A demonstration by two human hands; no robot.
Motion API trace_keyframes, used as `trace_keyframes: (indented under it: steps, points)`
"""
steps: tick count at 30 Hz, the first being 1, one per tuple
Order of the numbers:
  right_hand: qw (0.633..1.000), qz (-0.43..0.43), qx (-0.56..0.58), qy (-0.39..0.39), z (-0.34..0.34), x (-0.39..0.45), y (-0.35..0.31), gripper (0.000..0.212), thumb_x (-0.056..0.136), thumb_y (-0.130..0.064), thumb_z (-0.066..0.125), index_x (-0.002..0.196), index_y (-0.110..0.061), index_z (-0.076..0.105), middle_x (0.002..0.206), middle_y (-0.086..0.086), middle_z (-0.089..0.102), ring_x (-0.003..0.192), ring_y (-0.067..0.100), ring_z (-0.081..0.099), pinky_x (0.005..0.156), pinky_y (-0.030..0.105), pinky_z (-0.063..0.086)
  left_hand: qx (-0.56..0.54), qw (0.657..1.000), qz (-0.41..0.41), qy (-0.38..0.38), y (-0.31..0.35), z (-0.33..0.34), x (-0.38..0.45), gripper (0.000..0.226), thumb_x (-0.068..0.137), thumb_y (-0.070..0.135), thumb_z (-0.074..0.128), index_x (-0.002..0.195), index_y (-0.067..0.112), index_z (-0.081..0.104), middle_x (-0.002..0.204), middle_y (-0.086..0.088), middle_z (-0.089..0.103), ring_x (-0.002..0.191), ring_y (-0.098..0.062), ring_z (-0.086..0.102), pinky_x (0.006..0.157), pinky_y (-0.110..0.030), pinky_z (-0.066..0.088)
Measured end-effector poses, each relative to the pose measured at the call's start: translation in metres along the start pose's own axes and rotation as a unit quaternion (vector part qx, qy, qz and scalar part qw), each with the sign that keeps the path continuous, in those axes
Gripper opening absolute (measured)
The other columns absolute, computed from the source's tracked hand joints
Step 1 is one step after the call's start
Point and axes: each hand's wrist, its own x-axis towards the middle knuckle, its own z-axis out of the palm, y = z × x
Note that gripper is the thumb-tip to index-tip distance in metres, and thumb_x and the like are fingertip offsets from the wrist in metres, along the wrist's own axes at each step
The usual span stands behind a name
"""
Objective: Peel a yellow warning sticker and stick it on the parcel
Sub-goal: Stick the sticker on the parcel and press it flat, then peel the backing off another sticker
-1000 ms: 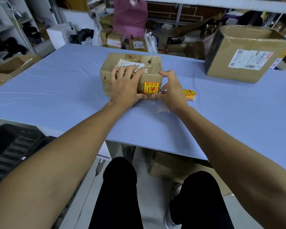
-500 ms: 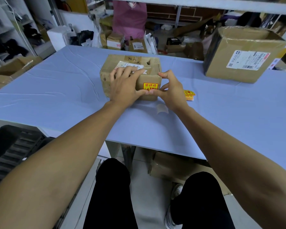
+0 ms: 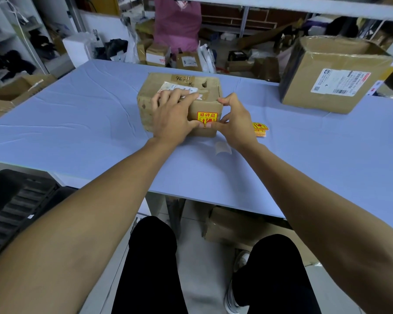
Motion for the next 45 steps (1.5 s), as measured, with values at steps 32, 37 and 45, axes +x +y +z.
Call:
trace_keyframes:
  steps: [32,37,45]
  points:
    - [0.987,0.089,-0.104,-0.08,-0.034,-0.076,0.012,0.026,0.088,-0.025,0.072,0.079,-0.001,0.076,0.07,0.012,0.064,0.066,0.02,0.051,0.054,0.028,0.03,-0.283,0.934,-0.125,-0.179,0.086,0.005,-0.065,0.007,0.084,0.013,0.071,0.085,0.009,0.077,0.085,-0.013,0.074,0.083,-0.028,0.068,0.072,-0.03,0.051]
    - [0.988,0.136,-0.067,0.008,-0.048,-0.093,0.011,0.018,0.089,-0.022,0.07,0.079,-0.008,0.074,0.072,0.008,0.067,0.071,0.018,0.056,0.061,0.028,0.041,-0.473,0.828,-0.244,-0.177,0.105,0.0,-0.075,0.018,0.083,0.013,0.073,0.068,0.023,0.074,0.073,-0.013,0.07,0.069,-0.025,0.064,0.075,-0.041,0.057]
    - [0.966,0.155,0.204,0.046,-0.077,-0.116,0.007,0.005,0.085,-0.009,0.073,0.084,-0.007,0.077,0.079,0.009,0.074,0.074,0.017,0.068,0.081,0.037,0.059,-0.619,0.682,-0.333,-0.203,0.136,-0.015,-0.067,0.008,0.087,-0.003,0.069,0.092,0.002,0.066,0.088,-0.012,0.069,0.078,-0.017,0.067,0.07,-0.016,0.059]
